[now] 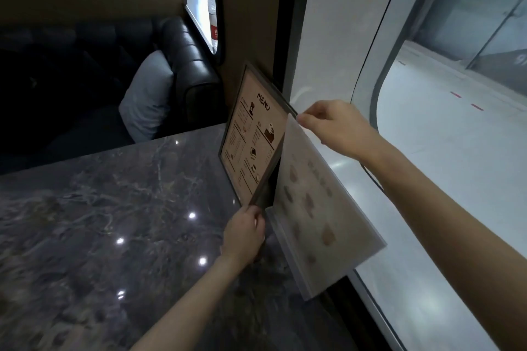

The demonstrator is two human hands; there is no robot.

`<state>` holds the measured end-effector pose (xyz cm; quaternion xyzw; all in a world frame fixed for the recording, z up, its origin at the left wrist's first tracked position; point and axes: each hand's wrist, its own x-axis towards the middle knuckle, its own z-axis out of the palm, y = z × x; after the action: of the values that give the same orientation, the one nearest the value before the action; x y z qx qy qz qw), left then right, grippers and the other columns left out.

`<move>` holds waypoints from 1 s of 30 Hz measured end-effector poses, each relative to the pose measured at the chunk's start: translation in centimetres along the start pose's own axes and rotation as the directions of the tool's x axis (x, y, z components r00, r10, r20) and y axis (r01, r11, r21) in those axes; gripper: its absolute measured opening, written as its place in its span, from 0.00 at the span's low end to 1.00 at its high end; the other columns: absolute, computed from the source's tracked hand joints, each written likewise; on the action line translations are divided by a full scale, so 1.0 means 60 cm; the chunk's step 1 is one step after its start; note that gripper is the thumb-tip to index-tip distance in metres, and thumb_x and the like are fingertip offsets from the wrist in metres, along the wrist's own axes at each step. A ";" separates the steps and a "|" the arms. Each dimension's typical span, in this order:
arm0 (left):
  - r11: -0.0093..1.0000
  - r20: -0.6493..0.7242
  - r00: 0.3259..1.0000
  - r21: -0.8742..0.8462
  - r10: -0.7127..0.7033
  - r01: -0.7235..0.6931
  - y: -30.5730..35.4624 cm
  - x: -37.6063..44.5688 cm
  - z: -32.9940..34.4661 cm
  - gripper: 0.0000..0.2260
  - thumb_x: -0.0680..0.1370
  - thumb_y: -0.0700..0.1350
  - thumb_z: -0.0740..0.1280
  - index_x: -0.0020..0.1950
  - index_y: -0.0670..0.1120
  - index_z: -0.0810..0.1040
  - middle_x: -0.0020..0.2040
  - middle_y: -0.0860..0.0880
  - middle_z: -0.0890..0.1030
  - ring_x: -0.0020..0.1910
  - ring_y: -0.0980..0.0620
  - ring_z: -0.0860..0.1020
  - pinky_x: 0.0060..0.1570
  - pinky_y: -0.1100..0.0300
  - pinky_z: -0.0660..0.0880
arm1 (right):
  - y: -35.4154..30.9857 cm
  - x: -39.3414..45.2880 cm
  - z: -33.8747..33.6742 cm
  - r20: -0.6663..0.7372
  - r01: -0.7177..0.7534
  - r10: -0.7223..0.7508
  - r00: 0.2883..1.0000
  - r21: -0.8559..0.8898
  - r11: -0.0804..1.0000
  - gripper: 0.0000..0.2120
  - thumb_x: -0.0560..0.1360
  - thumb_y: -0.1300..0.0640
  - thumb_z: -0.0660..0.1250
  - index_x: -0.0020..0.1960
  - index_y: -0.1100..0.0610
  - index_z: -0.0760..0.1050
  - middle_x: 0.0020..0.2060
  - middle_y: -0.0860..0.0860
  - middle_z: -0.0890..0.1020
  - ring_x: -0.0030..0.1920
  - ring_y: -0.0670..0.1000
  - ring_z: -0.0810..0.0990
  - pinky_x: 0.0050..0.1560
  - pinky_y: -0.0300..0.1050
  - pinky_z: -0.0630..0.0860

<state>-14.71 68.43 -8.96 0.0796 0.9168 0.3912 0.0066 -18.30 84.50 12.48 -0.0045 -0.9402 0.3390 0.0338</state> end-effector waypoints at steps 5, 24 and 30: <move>0.985 0.260 0.959 0.098 0.115 -0.145 0.003 -0.061 0.064 0.25 0.80 0.46 0.56 0.75 0.41 0.55 0.76 0.46 0.57 0.75 0.49 0.56 0.69 0.66 0.49 | 0.008 -0.047 0.004 -0.039 0.010 -0.007 0.999 0.059 0.998 0.17 0.76 0.47 0.59 0.54 0.58 0.77 0.49 0.55 0.82 0.48 0.53 0.79 0.52 0.54 0.78; 0.905 0.575 0.816 0.376 -0.058 -0.200 -0.008 -0.064 0.117 0.28 0.81 0.53 0.47 0.76 0.42 0.43 0.78 0.46 0.44 0.77 0.51 0.43 0.75 0.54 0.45 | 0.016 -0.071 0.014 -0.246 0.059 -0.043 0.968 0.059 0.996 0.08 0.70 0.63 0.66 0.39 0.65 0.82 0.36 0.62 0.84 0.36 0.55 0.81 0.36 0.42 0.76; 0.914 0.563 0.825 0.360 -0.053 -0.187 -0.019 -0.073 0.106 0.27 0.81 0.53 0.47 0.76 0.42 0.45 0.78 0.46 0.45 0.77 0.51 0.44 0.74 0.55 0.45 | 0.012 -0.073 0.007 -0.227 0.049 -0.033 0.973 0.064 0.997 0.08 0.70 0.63 0.66 0.40 0.66 0.82 0.38 0.60 0.85 0.38 0.54 0.81 0.39 0.46 0.79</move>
<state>-10.06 71.57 -14.43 0.2234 0.9306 0.1550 0.2452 -13.98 84.66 11.42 -0.0224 -0.9179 0.3676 0.1474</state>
